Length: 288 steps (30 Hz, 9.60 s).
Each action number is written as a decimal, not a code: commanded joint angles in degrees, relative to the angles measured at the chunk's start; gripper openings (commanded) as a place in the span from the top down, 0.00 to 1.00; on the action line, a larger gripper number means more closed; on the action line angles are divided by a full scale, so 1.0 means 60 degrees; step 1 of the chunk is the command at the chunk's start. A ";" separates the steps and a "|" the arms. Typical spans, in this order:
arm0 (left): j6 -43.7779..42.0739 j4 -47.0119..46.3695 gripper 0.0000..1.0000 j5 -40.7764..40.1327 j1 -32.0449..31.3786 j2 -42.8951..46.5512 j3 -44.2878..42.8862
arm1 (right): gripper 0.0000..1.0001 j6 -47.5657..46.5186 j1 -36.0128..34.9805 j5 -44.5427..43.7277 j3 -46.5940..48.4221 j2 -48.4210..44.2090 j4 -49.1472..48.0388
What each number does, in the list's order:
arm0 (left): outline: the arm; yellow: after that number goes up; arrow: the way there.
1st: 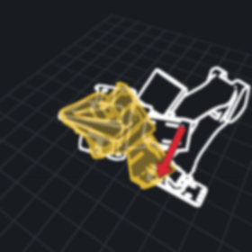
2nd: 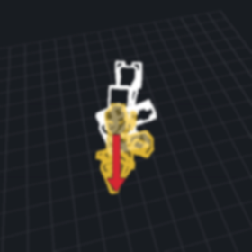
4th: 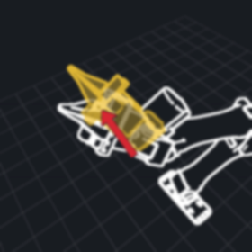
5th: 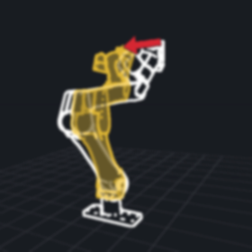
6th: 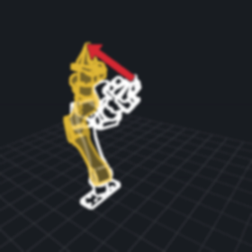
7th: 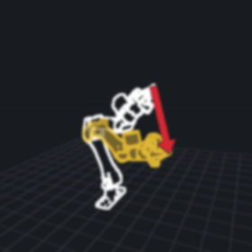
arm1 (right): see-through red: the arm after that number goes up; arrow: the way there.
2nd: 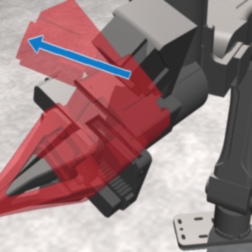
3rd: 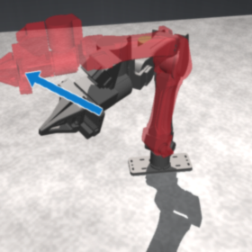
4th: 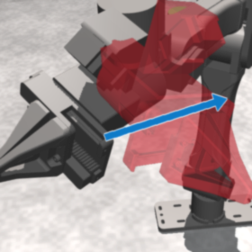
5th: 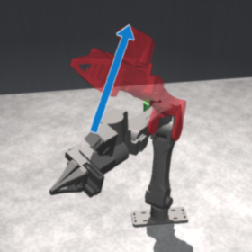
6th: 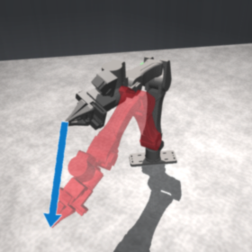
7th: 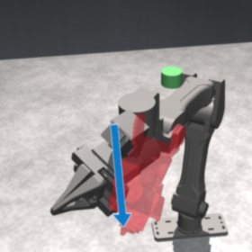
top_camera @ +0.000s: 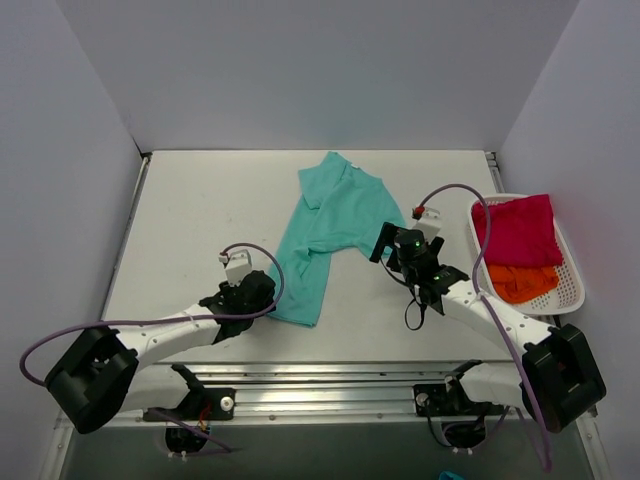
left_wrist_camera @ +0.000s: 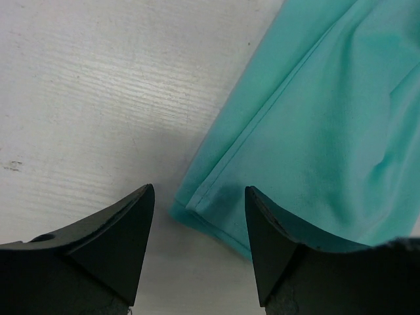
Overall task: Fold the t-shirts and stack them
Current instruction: Flatten out the tshirt
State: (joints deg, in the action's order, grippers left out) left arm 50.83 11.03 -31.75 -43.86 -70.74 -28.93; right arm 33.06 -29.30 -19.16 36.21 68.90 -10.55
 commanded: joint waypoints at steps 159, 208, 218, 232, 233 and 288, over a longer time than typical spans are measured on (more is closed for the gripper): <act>-0.4487 -0.2865 0.98 0.4587 0.6577 -0.9373 -1.1390 | 1.00 -0.0779 0.2451 -0.1187 1.5144 1.2639 0.1246; -0.2641 -0.5617 0.03 0.2273 0.6416 -0.6022 -0.6283 | 0.29 0.0555 0.1866 0.1055 1.1880 1.1133 -0.0381; -0.2788 -0.5851 0.03 0.2230 0.6416 -0.6183 -0.6121 | 0.30 0.0643 0.1880 0.0806 1.2261 1.1616 -0.0175; -0.2861 -0.6203 0.02 0.2244 0.6416 -0.6432 -0.5945 | 0.31 0.0730 0.1924 0.0937 1.3534 1.2861 -0.0132; -0.2876 -0.6261 0.02 0.2230 0.6416 -0.6462 -0.5945 | 0.31 0.0745 0.1939 0.0966 1.3637 1.2978 -0.0117; -0.3081 -0.4829 0.03 0.0342 0.5465 -0.3215 -0.4658 | 0.04 0.0391 0.1690 -0.2063 0.4561 0.3988 -0.3577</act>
State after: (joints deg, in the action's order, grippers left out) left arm 32.60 -21.37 -23.97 -8.88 -98.96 -57.36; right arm 34.48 -18.50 -21.58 70.74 95.50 -44.29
